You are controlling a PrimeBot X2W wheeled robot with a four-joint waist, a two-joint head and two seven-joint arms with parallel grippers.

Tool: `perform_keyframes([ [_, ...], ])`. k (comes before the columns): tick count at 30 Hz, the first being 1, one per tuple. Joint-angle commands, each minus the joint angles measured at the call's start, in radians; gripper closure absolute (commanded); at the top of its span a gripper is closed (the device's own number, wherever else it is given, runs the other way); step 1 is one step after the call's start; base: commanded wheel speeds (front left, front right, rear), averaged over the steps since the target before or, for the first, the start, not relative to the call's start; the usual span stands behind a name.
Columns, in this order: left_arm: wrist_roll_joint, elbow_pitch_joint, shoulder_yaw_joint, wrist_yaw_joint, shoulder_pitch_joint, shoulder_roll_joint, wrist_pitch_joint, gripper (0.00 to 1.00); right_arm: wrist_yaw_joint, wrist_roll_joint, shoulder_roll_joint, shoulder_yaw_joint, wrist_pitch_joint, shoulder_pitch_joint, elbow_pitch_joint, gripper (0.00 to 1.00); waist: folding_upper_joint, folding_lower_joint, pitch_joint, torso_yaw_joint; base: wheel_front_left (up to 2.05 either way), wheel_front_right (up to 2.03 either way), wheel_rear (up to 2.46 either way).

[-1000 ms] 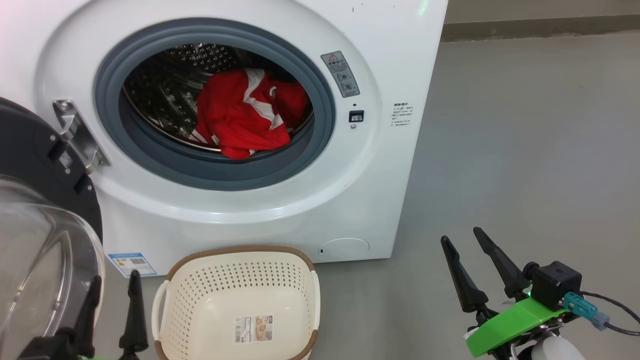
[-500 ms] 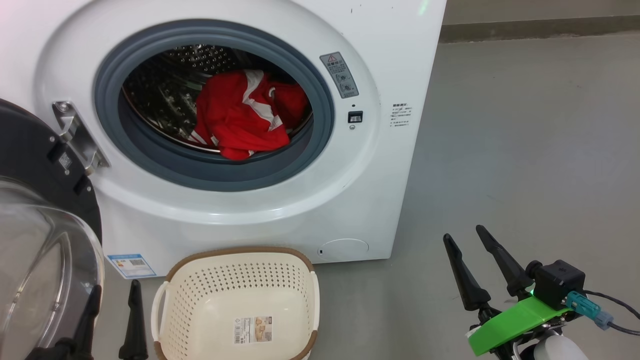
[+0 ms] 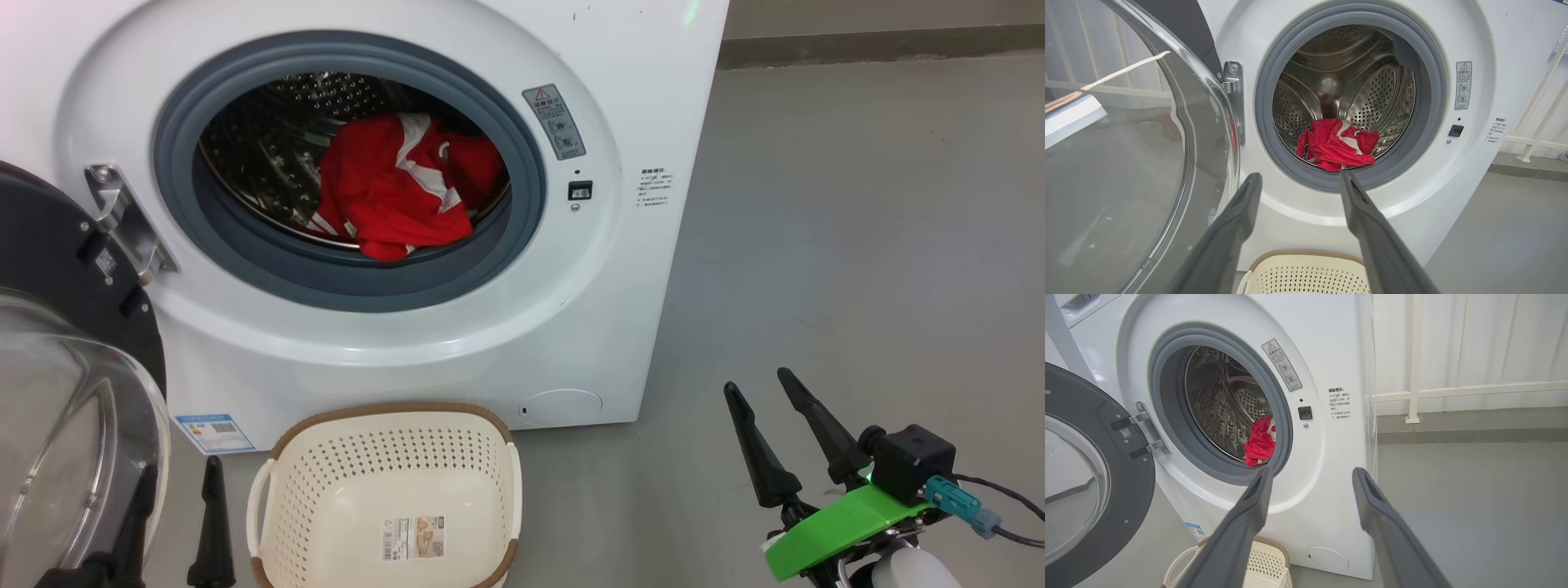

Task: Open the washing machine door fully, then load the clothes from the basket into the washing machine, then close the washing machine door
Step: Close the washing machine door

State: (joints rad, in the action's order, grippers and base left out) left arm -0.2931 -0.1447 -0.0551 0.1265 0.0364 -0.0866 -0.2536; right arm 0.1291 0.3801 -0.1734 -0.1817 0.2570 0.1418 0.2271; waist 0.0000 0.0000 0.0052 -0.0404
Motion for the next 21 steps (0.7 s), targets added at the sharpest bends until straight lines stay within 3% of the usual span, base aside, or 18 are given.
perform_keyframes([
  [1,0.000,0.029,-0.037,0.001,-0.024,-0.014,-0.008,0.00,0.002,0.003,-0.009,-0.020,0.005,0.004,-0.024,0.00,0.0000,0.0000,0.000,0.000,0.00,0.00,0.00],
  [21,0.004,0.031,-0.051,0.000,-0.025,-0.010,-0.008,0.00,0.002,0.001,-0.005,-0.017,0.005,0.005,-0.023,0.00,0.0000,0.0000,0.002,0.000,-0.17,0.17,0.00],
])
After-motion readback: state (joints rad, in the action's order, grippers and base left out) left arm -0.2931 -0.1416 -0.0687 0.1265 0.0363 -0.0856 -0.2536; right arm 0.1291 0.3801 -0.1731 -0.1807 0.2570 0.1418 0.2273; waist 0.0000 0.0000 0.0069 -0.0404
